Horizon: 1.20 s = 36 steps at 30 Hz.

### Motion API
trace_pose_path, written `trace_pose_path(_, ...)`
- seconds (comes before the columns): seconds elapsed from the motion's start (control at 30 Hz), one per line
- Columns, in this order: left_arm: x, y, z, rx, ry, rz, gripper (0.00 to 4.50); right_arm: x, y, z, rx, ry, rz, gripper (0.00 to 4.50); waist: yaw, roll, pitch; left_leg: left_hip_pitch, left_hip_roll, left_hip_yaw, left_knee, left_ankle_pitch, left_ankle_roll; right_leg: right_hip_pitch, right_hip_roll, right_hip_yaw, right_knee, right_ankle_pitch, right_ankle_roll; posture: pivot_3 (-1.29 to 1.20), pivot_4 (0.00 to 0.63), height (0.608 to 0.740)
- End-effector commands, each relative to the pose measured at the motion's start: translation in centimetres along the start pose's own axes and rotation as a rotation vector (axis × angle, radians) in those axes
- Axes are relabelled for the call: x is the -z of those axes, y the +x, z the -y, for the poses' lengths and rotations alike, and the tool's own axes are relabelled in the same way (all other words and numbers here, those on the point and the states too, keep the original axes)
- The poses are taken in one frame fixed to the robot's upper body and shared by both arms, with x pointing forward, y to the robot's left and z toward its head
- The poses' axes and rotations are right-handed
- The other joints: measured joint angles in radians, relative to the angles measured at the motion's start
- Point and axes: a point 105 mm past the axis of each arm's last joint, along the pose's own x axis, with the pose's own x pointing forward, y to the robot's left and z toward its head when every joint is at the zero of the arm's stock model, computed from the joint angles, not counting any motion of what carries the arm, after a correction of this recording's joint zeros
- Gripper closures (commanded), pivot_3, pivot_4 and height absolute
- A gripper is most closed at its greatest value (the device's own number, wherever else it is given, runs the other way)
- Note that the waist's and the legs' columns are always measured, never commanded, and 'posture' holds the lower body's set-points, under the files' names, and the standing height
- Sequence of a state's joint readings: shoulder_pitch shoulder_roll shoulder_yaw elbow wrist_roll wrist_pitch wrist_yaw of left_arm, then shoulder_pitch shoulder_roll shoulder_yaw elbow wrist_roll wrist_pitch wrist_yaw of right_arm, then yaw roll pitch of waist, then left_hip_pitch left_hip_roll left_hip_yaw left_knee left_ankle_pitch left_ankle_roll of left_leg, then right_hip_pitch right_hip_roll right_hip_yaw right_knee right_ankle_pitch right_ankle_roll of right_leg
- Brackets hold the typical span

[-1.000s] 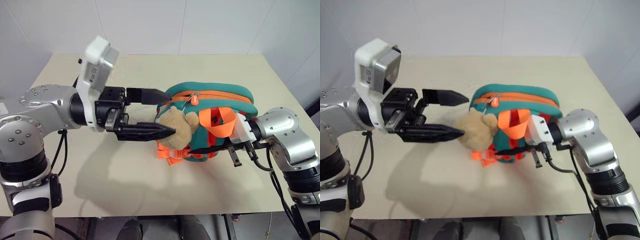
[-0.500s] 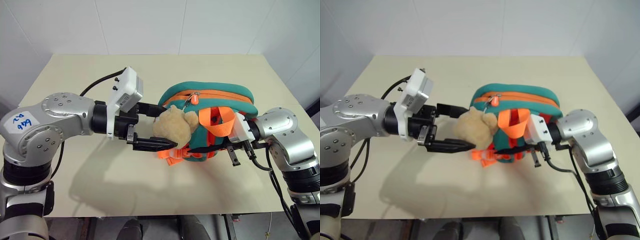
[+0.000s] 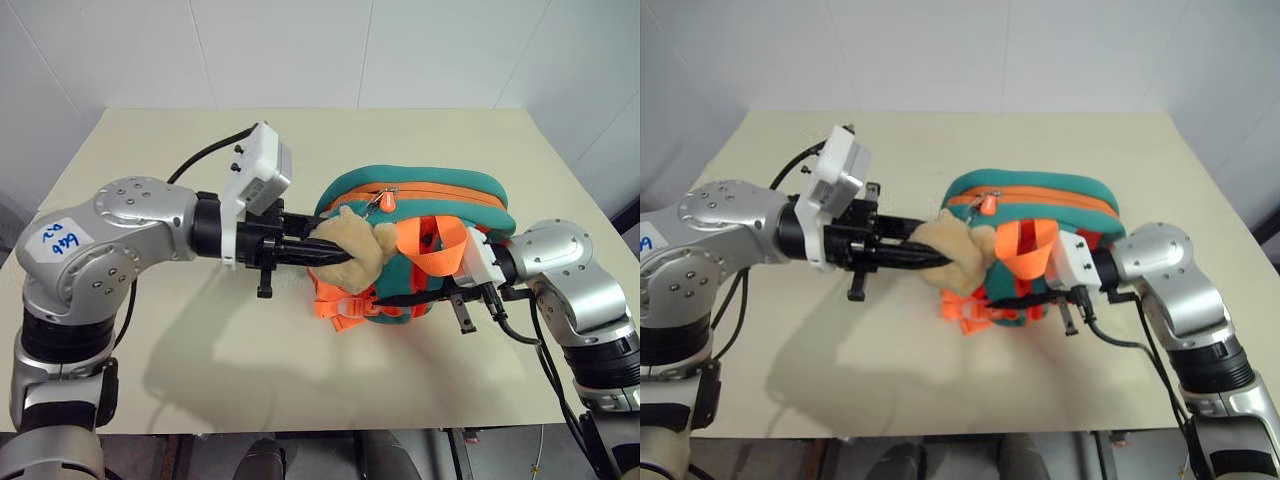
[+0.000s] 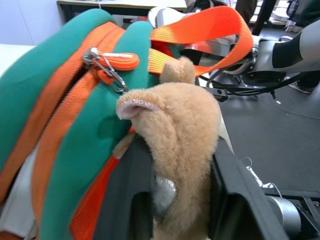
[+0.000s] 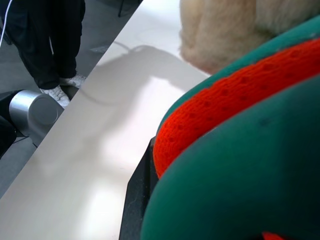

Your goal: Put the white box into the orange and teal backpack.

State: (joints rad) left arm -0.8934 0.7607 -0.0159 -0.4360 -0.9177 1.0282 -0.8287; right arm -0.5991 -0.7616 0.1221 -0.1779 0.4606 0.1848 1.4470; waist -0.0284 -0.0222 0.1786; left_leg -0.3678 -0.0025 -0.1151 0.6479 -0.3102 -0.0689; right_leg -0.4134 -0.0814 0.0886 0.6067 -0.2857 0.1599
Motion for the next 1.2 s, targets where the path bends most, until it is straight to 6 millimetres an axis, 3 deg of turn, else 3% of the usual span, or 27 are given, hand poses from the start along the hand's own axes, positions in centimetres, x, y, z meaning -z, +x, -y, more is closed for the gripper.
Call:
trace_pose_path(0.03, -1.6, -1.5, -0.6, -0.031, 0.046, 0.027, 3.87, -0.4, 0.0, 0.0, 0.025, -0.010, 0.000, 4.01, -0.001, 0.000, 0.000, 0.000, 0.000, 0.000, 0.000, 0.000, 0.000, 0.000, 0.000, 0.000, 0.000, 0.000, 0.000, 0.00, 0.150, 0.740)
trace_pose_path(0.23, -3.7, -2.7, -2.2, -0.090, 0.072, 0.065, 3.88, -0.6, 0.0, 0.1, 0.057, 0.000, 0.020, 4.01, 0.000, 0.000, 0.000, 0.000, 0.000, 0.000, 0.000, 0.000, 0.001, 0.000, 0.000, 0.000, 0.000, 0.000, 0.000, 0.00, 0.150, 0.740)
trace_pose_path(0.33, -5.5, -4.2, -3.5, -0.179, 0.103, 0.105, 3.88, -0.5, -0.2, 0.1, 0.069, 0.005, 0.012, 4.01, 0.000, 0.000, 0.000, 0.000, 0.000, 0.000, 0.000, 0.000, 0.001, 0.000, 0.000, 0.000, 0.001, 0.000, 0.000, 0.00, 0.150, 0.740)
trace_pose_path(0.43, -6.0, -5.3, -4.4, -0.227, 0.110, 0.106, 3.88, -0.4, -0.3, 0.0, 0.073, 0.009, 0.004, 4.01, -0.003, 0.001, 0.000, 0.000, 0.000, 0.000, -0.001, 0.000, 0.001, 0.000, 0.000, 0.000, 0.002, 0.000, 0.000, 0.00, 0.150, 0.740)
trace_pose_path(0.8, -3.3, -8.1, -6.9, -0.331, 0.109, -0.061, 3.91, -0.2, -0.3, 0.0, 0.092, 0.020, 0.002, 4.01, -0.001, 0.001, 0.001, 0.000, 0.000, 0.000, -0.001, 0.000, 0.001, 0.000, 0.000, 0.000, 0.001, 0.000, 0.000, 0.00, 0.150, 0.740)
trace_pose_path(1.03, -3.8, -9.1, -8.2, -0.373, 0.132, -0.054, 3.92, -0.3, -0.2, -0.1, 0.096, 0.025, 0.007, 4.01, -0.002, 0.001, 0.001, 0.000, 0.000, 0.000, -0.001, 0.000, 0.001, 0.000, 0.000, 0.000, 0.002, 0.000, 0.000, 0.00, 0.150, 0.740)
trace_pose_path(1.2, -2.8, -9.9, -9.0, -0.384, 0.146, -0.125, 3.92, -0.3, -0.1, 0.1, 0.111, 0.021, 0.019, 4.01, -0.002, 0.001, 0.001, 0.000, 0.000, 0.000, -0.001, 0.000, 0.001, 0.000, 0.000, 0.000, 0.002, 0.000, 0.000, 0.00, 0.150, 0.740)
